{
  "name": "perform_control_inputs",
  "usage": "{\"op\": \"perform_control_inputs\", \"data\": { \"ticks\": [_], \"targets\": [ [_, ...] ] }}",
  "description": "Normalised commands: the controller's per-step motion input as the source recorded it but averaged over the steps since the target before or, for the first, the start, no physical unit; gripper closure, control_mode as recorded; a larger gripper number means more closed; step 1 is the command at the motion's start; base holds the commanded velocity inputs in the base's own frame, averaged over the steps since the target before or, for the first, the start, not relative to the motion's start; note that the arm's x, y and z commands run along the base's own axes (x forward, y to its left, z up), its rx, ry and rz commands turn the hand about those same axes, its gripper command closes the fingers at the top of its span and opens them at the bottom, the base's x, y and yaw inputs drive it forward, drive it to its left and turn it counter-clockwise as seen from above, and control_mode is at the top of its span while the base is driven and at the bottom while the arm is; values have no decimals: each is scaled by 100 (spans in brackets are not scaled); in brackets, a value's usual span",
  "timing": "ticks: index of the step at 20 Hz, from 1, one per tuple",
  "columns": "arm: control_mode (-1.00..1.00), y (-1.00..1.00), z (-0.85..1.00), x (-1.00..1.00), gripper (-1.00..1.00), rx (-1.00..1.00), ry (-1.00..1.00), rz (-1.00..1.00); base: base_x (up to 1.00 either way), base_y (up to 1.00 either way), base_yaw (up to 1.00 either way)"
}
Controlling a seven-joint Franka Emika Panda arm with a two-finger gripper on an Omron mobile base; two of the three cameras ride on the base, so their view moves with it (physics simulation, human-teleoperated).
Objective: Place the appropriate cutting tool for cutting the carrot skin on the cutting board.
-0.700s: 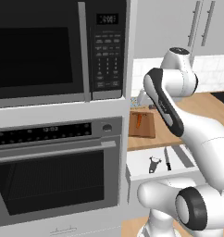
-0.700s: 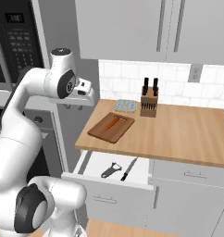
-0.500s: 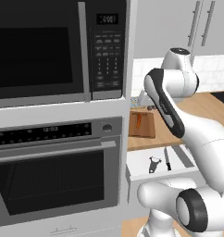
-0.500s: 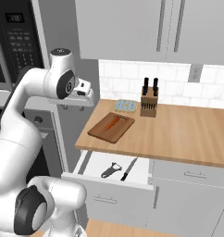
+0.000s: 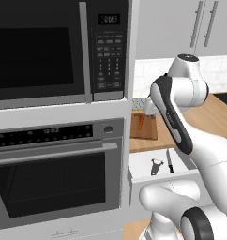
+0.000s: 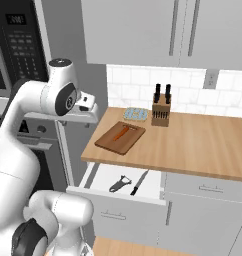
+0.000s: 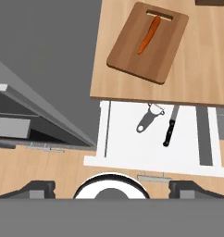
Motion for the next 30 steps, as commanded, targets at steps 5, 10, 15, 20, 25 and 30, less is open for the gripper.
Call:
{"op": "perform_control_inputs", "data": {
  "ticks": [5, 10, 15, 20, 25, 30],
  "targets": [
    [-100, 0, 0, 0, -100, 0, 0, 0, 0, 0, 0],
    [-100, -6, 0, 0, -100, 0, 0, 0, 0, 0, 0],
    [-100, -34, 0, 0, -100, 0, 0, 0, 0, 0, 0],
    [-100, -45, 0, 0, -100, 0, 1, 0, 0, 0, 0],
    [-100, -34, 0, 1, -100, 0, 0, 0, 0, 0, 0],
    [-100, -2, -1, 0, -100, 0, 0, 0, 0, 0, 0]
  ]
}}
